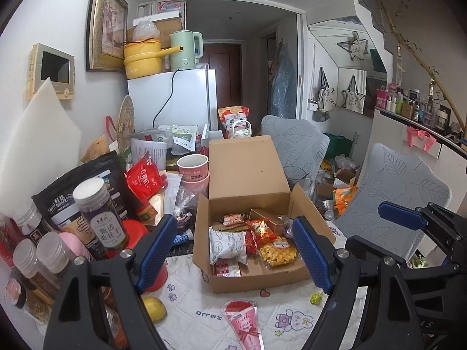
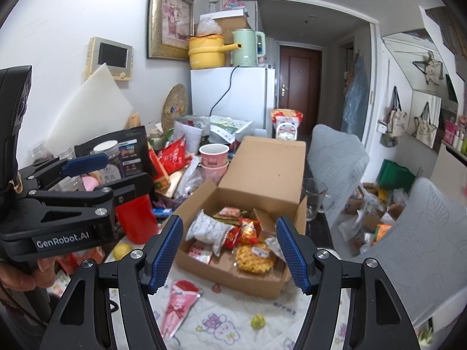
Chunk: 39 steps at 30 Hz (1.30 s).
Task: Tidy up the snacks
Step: 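Withdraw both tools from the box toward the pink cone packet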
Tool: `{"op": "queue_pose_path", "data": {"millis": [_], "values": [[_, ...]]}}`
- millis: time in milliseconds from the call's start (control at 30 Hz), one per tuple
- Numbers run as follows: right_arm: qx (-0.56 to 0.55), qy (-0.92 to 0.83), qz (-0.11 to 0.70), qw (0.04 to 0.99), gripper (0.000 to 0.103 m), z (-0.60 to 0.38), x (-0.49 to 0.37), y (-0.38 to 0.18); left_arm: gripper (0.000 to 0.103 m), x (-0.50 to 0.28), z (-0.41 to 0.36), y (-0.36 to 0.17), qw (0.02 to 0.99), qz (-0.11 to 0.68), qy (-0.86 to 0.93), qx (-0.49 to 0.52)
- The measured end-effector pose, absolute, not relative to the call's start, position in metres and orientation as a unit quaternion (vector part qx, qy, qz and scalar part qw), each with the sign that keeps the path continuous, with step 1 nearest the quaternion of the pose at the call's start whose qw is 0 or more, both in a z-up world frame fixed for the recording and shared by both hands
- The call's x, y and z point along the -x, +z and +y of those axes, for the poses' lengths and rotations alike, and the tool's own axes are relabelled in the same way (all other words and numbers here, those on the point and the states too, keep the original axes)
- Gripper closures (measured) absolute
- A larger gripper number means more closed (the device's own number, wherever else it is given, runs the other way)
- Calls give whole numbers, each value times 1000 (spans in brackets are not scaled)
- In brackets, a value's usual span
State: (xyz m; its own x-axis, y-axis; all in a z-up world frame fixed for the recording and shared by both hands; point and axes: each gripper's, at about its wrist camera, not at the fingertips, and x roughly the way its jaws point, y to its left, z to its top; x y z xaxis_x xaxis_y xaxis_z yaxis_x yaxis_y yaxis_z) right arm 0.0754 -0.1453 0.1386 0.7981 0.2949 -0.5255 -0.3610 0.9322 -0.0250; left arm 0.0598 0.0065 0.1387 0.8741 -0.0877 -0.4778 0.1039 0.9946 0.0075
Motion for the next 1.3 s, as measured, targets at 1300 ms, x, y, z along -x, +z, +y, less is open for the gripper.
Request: {"op": "queue_pose_path", "data": {"millis": [1300], "values": [[16, 149, 397, 906, 34, -157, -43, -17, 21, -25, 23, -12, 917, 391, -64, 31]]}}
